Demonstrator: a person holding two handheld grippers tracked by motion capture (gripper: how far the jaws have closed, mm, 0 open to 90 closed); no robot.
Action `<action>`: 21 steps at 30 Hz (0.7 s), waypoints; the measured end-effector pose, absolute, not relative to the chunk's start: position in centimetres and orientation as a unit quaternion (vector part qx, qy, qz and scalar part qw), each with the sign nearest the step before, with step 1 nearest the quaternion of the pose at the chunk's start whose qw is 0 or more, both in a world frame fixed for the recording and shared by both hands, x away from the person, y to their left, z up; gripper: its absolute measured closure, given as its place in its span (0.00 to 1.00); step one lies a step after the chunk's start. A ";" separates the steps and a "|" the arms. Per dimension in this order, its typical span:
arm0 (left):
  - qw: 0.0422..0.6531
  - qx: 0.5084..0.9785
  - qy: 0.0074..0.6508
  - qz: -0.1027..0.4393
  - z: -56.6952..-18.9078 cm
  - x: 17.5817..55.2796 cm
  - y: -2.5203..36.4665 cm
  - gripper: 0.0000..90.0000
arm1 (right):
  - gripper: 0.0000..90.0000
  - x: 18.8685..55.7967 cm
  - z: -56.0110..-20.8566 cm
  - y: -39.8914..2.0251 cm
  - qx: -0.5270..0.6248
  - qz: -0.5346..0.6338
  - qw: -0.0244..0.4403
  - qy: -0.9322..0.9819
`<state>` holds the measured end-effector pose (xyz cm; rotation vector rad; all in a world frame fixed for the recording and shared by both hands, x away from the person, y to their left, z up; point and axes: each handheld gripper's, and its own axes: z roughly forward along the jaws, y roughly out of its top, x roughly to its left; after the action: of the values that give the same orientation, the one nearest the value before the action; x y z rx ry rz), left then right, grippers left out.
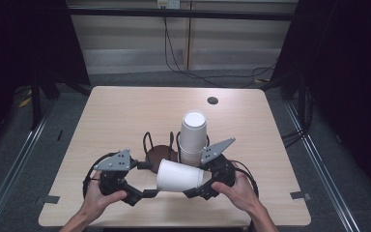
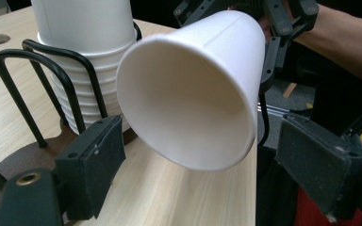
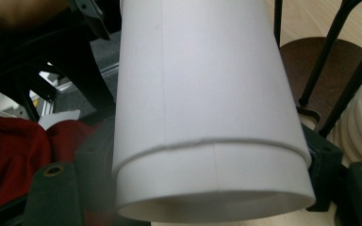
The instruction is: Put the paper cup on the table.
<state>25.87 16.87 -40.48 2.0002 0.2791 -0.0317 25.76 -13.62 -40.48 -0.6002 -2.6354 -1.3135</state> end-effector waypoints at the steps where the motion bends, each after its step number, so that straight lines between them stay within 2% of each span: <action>1: 0.533 0.838 0.117 -0.014 -40.5 25.9 16.9 0.18 | 0.28 25.8 -40.4 -13.7 -0.199 -0.441 0.071 -0.872; 11: 0.552 0.824 0.123 -0.021 -40.5 25.9 17.1 0.18 | 0.28 25.3 -39.7 -13.9 -0.188 -0.472 0.051 -0.860; 21: 0.572 0.811 0.120 -0.028 -40.9 25.7 16.7 0.17 | 0.28 25.1 -39.5 -13.1 -0.170 -0.483 0.059 -0.857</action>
<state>25.69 16.73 -40.89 1.9028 0.2826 -0.0663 25.08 -13.14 -39.53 -0.5145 -2.5950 -1.4631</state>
